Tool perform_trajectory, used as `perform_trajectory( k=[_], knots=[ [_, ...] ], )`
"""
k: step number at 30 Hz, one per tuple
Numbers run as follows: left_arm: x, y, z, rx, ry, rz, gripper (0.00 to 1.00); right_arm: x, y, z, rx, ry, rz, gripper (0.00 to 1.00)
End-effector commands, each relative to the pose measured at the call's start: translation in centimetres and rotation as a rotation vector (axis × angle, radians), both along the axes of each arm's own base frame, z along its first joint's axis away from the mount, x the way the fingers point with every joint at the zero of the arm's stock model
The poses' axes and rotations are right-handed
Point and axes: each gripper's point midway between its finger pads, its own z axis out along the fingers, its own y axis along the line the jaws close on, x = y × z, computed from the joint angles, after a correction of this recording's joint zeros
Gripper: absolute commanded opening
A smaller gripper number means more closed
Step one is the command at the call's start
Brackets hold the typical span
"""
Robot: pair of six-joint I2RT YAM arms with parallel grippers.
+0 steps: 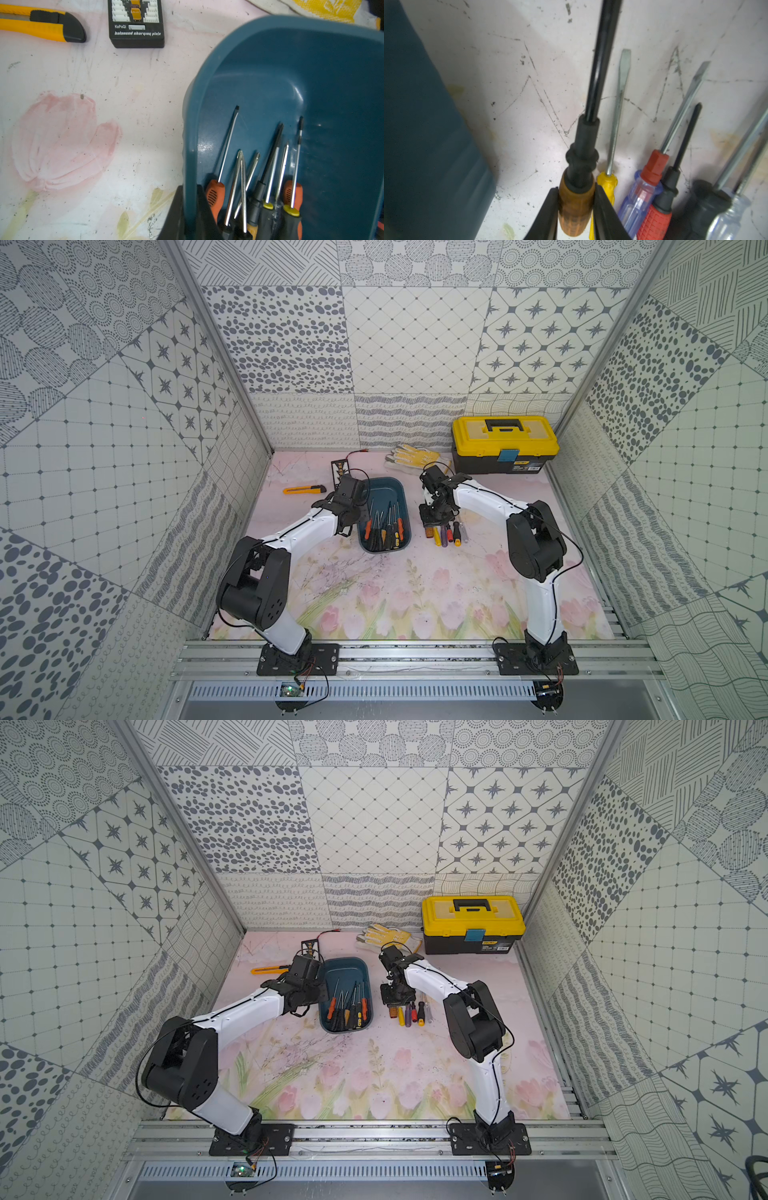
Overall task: Take out the screwdriver from the storage box
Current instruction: Place the screwdriver at the center of the board.
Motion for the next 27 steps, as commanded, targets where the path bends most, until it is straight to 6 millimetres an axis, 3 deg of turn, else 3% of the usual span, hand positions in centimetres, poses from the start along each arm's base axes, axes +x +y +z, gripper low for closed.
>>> perform_trajectory(
  k=[1,18,27],
  knots=[
    [1.3,0.2,1.6,0.004,-0.066,0.019,0.0,0.1,0.7,0.7,-0.009,-0.03,0.032,0.0],
    [1.2,0.2,1.8,-0.002,-0.069,0.017,0.0,-0.7,-0.9,-1.3,-0.13,0.017,0.04,0.0],
    [1.2,0.1,1.8,-0.004,-0.068,0.018,0.0,-0.6,-0.5,-1.4,-0.122,0.021,0.045,0.19]
  ],
)
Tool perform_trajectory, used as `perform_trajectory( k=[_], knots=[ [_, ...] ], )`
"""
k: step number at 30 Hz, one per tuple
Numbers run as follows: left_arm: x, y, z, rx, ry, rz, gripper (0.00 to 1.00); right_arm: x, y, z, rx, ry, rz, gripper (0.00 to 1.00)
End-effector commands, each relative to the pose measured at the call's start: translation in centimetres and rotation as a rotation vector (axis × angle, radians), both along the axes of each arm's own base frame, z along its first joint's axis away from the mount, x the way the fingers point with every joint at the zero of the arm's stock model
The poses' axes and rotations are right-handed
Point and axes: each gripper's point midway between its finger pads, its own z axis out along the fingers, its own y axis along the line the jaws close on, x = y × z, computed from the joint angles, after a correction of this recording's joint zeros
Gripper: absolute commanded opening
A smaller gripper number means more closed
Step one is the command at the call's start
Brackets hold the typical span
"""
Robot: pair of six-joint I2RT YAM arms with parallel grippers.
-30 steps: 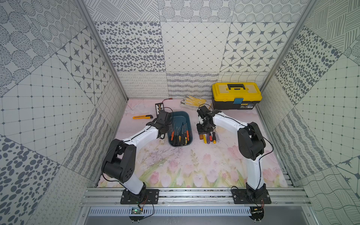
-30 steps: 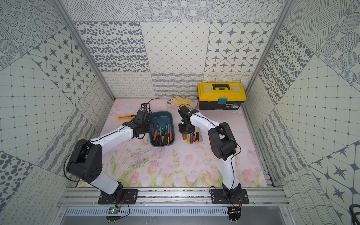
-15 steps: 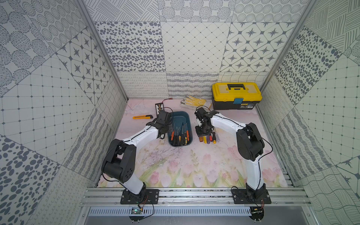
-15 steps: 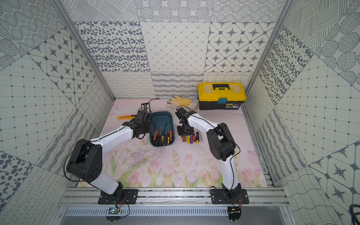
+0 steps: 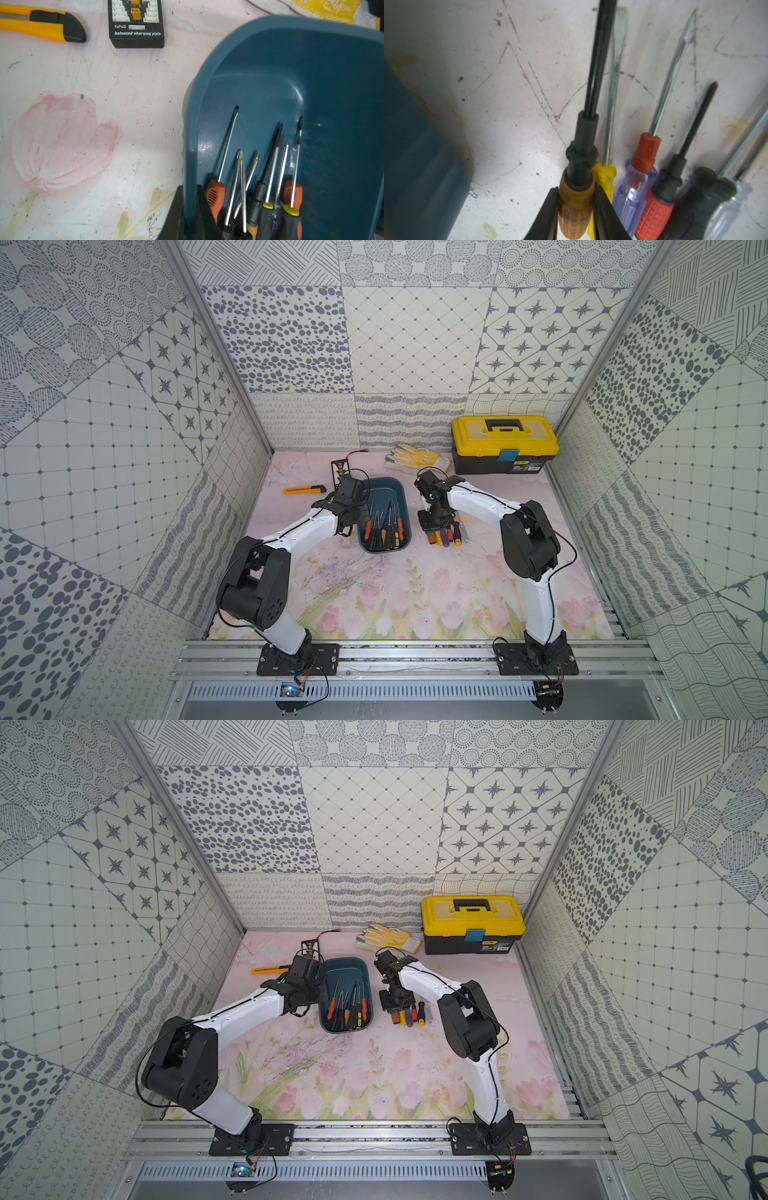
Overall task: Take out the screwdriver from the storage box
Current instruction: Place the screwdriver at the center of the board.
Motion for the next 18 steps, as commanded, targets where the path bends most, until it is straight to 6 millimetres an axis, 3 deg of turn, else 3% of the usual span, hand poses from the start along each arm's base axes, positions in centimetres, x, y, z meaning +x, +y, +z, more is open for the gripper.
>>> perform_trajectory(
  k=[1,18],
  knots=[
    [1.3,0.1,1.8,-0.004,-0.069,0.019,0.0,0.6,0.4,0.0,-0.007,-0.011,0.017,0.21],
    [1.0,0.2,1.9,-0.01,-0.07,0.019,0.0,0.5,0.7,1.2,0.015,-0.036,0.017,0.43]
  ],
)
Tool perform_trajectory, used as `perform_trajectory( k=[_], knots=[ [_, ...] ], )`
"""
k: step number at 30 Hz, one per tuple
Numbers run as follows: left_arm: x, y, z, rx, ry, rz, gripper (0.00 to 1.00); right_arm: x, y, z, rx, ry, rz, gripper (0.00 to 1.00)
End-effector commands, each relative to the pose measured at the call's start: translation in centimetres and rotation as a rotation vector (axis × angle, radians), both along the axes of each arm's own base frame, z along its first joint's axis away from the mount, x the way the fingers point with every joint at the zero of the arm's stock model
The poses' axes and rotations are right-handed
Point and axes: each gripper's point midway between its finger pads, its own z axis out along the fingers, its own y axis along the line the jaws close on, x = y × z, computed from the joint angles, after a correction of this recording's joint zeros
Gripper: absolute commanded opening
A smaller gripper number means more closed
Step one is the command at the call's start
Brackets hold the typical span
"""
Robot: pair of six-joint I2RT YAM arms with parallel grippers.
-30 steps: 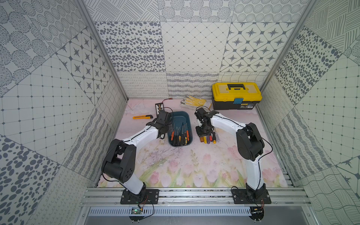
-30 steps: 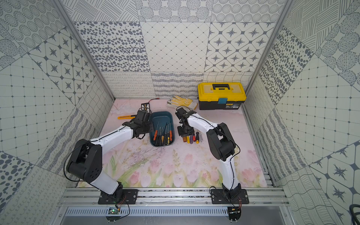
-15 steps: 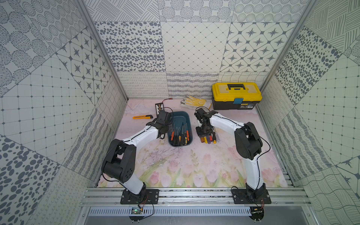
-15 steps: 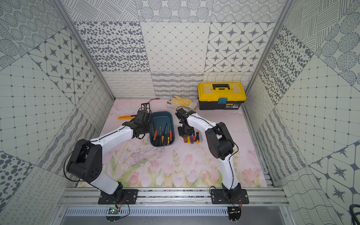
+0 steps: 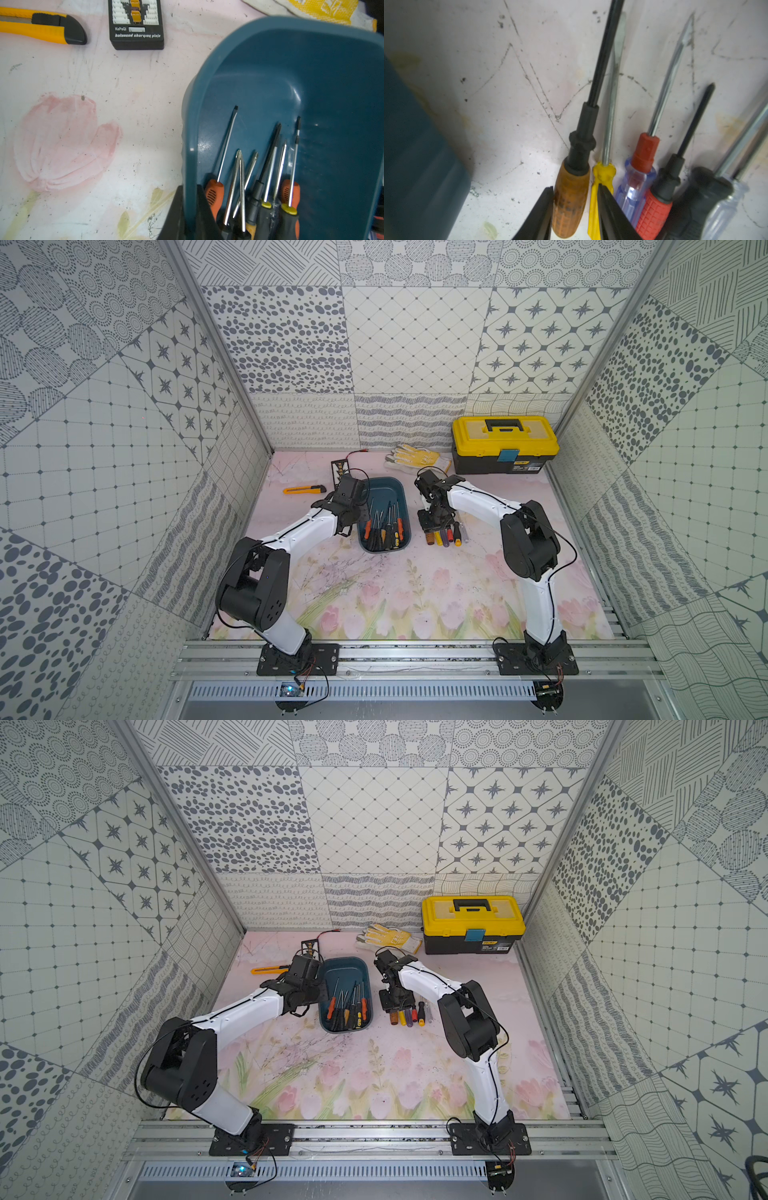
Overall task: Take out the screwdriver from the storage box
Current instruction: Place the screwdriver at the center of the board.
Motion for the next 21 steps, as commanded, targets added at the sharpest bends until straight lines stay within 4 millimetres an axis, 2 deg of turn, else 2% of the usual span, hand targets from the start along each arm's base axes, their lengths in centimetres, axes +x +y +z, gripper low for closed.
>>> perform_trajectory(
  k=[1,6,9,13,17,21],
  knots=[
    [1.0,0.2,1.5,-0.007,-0.063,0.018,0.0,0.5,0.5,1.1,0.014,-0.037,0.014,0.44],
    [1.0,0.1,1.5,-0.008,-0.062,0.017,0.0,1.1,0.6,2.0,0.021,-0.074,0.001,0.45],
    [1.1,0.1,1.5,-0.009,-0.062,0.016,0.0,1.6,1.0,3.3,0.055,-0.115,-0.009,0.45],
    [1.1,-0.1,1.5,-0.013,-0.064,0.009,0.0,2.3,2.2,5.7,0.135,-0.176,-0.001,0.45],
    [1.1,-0.6,1.6,-0.031,-0.062,-0.021,0.0,2.9,3.7,9.1,0.252,-0.254,0.019,0.45],
    [1.1,-1.0,1.6,-0.046,-0.065,-0.033,0.0,2.8,5.4,11.8,0.359,-0.286,0.052,0.46]
  ],
)
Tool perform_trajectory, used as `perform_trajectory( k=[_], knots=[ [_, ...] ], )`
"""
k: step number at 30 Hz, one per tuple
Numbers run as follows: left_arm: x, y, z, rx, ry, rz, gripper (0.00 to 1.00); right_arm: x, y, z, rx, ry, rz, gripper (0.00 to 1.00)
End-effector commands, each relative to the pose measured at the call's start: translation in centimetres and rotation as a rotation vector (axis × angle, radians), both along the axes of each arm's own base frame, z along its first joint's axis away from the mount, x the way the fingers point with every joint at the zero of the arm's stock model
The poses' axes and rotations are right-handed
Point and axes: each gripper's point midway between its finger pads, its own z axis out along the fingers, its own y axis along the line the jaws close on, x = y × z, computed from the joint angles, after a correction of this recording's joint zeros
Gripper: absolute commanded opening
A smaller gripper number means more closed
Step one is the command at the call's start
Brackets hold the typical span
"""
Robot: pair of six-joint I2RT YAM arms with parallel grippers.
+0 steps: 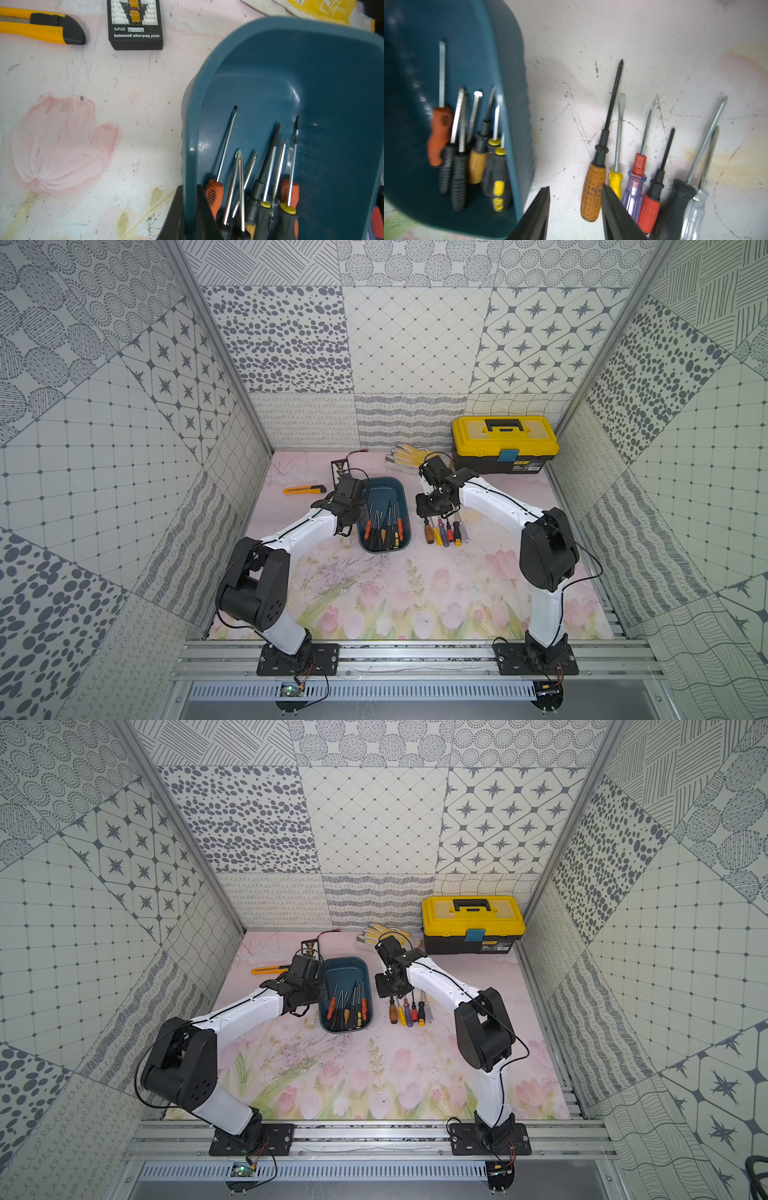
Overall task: Take out the screwdriver from the storage box
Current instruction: Place the screwdriver at the center of the board, then pick up the screwdriver from the storage box.
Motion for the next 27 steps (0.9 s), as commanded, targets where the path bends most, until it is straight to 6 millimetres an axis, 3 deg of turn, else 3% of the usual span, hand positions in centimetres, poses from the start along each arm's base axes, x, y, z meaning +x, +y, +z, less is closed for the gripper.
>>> perform_trajectory(
  k=[1,6,11,19,27],
  knots=[
    [1.1,-0.9,1.6,-0.041,-0.064,-0.028,0.0,0.2,2.6,3.6,0.138,-0.072,0.051,0.46],
    [1.1,-0.9,1.6,-0.044,-0.066,-0.029,0.0,-0.9,5.9,5.2,0.226,-0.077,0.123,0.41],
    [1.1,-1.0,1.6,-0.046,-0.065,-0.031,0.0,-2.2,9.1,4.8,0.257,-0.044,0.185,0.39],
    [1.0,-0.9,1.6,-0.043,-0.066,-0.031,0.0,-3.3,11.7,1.2,0.274,0.083,0.161,0.37],
    [1.1,-0.9,1.7,-0.041,-0.071,-0.032,0.0,-3.4,12.1,-1.7,0.243,0.136,0.119,0.35]
  ],
)
